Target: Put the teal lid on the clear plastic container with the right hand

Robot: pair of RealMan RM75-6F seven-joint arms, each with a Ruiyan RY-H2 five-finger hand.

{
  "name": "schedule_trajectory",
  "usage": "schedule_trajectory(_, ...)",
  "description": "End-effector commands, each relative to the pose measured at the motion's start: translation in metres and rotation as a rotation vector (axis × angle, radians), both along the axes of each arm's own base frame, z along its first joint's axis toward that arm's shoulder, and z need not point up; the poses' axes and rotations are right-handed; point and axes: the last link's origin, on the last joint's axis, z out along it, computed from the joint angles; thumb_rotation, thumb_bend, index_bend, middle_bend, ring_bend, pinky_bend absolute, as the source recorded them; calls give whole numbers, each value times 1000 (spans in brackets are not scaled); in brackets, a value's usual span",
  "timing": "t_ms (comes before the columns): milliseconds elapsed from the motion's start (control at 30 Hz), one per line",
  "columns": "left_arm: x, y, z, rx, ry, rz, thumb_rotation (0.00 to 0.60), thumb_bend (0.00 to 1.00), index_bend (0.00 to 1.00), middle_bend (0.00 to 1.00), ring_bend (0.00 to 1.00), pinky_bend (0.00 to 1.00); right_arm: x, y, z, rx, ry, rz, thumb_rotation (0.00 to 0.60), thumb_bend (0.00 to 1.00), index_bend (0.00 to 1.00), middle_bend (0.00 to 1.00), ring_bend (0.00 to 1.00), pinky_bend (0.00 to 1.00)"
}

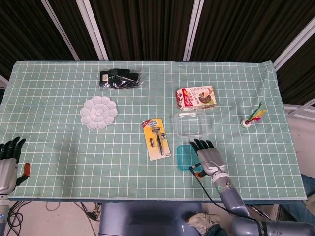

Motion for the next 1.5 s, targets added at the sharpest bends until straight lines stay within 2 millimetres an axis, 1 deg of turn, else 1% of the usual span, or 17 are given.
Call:
schedule_trajectory(33, 0, 0, 0, -1, 1, 1, 600, 526, 43, 0, 0, 0, 1, -2, -4, 7, -6, -7, 600, 187, 0, 0, 0, 0)
schedule_trajectory(200, 0, 0, 0, -1, 2, 4, 600, 526, 35, 0, 0, 0, 1, -5, -7, 20, 15, -15, 600, 187, 0, 17, 0, 0)
schedule_trajectory(500, -1, 0, 0, -3, 2, 6, 600, 526, 26, 0, 0, 0, 3, -11, -14, 18, 31, -22, 600, 187, 0, 79, 0, 0)
schedule_trajectory(833, -1, 0, -1, -4, 5, 8, 600, 526, 22, 0, 0, 0, 1, -13, -16, 10, 42, -21, 600, 188, 0, 139, 0, 0)
schedule_trajectory(1333, -1, 0, -1, -5, 5, 9, 600, 526, 21, 0, 0, 0, 3, -12, -19, 16, 44, -15, 600, 187, 0, 143, 0, 0)
schedule_trajectory(1500, -1, 0, -1, -4, 6, 9, 600, 526, 21, 0, 0, 0, 1, -12, -20, 22, 50, -21, 600, 188, 0, 143, 0, 0)
